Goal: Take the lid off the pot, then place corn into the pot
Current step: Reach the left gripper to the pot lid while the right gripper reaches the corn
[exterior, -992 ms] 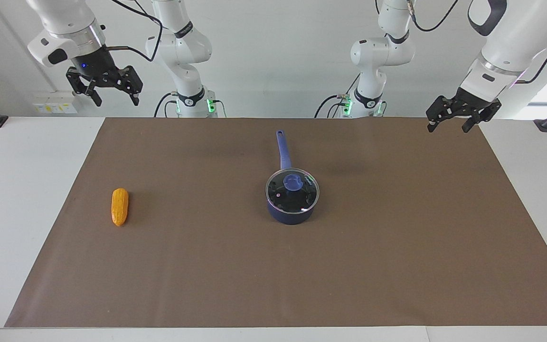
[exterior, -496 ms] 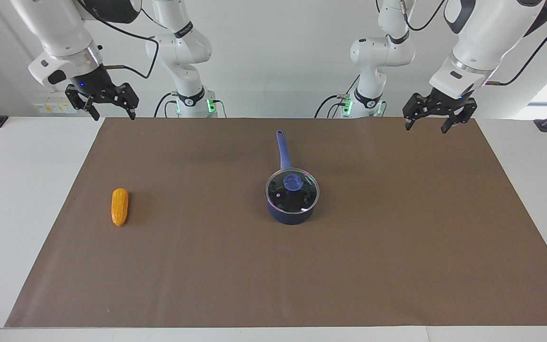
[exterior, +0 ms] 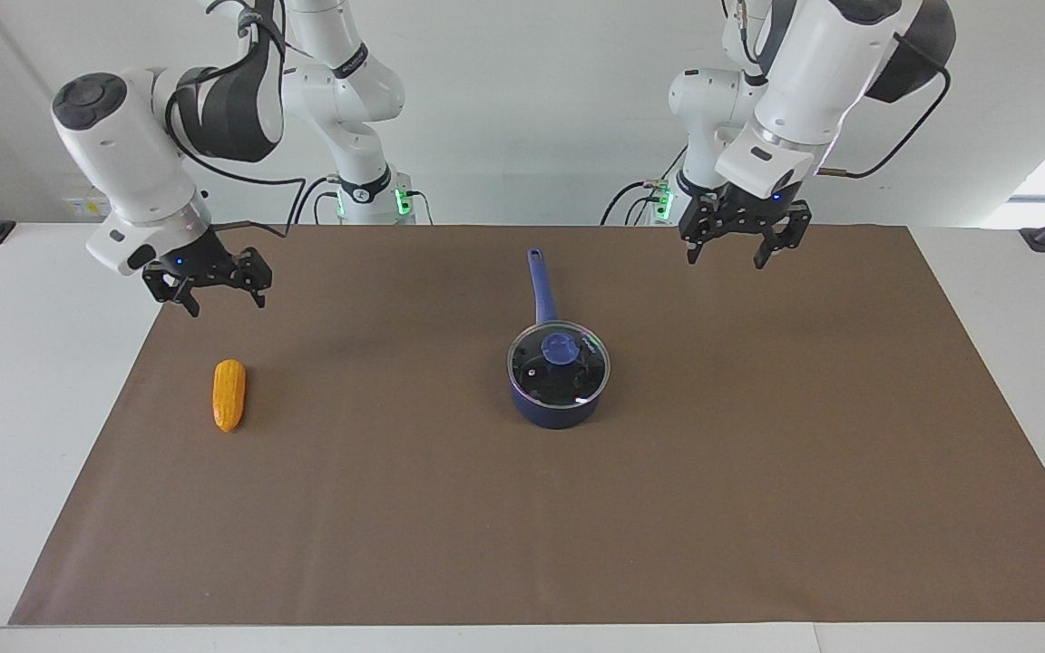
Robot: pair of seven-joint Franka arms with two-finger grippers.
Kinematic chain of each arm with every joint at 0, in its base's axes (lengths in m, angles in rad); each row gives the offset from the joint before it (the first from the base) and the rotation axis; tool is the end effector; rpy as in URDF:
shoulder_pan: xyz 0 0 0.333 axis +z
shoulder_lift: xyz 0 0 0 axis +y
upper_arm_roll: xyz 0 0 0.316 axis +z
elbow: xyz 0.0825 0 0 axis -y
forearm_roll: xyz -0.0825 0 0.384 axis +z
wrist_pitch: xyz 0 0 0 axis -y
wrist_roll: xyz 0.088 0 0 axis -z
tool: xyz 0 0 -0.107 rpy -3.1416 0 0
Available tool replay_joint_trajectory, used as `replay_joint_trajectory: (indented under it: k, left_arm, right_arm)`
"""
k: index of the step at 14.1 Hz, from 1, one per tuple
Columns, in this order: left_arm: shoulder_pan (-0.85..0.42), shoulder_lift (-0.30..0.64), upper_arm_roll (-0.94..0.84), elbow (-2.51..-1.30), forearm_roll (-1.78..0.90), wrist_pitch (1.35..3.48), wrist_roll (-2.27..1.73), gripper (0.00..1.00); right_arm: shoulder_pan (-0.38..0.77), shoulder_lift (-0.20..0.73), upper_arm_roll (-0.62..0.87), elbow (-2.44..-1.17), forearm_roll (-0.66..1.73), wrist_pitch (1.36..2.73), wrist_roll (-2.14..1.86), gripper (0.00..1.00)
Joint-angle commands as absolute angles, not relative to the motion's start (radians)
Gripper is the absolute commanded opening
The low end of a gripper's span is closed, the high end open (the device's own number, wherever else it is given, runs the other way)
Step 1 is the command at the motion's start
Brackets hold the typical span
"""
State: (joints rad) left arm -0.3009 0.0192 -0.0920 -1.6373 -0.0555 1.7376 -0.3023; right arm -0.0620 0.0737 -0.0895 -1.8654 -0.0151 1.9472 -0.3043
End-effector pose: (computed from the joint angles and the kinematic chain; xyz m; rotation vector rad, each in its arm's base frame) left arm 0.5290 -0.2242 0.5974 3.0566 -0.1277 0.0872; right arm 0.5757 -0.0878 0.4747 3.1098 0.2471 0.0055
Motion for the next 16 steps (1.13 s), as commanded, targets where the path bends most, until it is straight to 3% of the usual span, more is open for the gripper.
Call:
replay_joint_trajectory:
  k: [1, 9, 16]
  left_arm:
    - [-0.353, 0.029, -0.075, -1.677, -0.067, 1.799, -0.386, 1.00]
    - [-0.492, 0.172, -0.072, -1.667, -0.055, 1.902, -0.541, 1.00]
    - [-0.561, 0.317, -0.074, -1.577, -0.008, 1.963, -0.658, 1.00]
  right_arm:
    - [-0.113, 0.144, -0.084, -1.873, 0.000, 2.055, -0.359, 1.00]
    - [-0.138, 0.362, -0.084, -1.890, 0.071, 2.273, -0.393, 1.00]
    - [-0.152, 0.354, -0.084, -1.959, 0.072, 2.321, -0.472, 1.00]
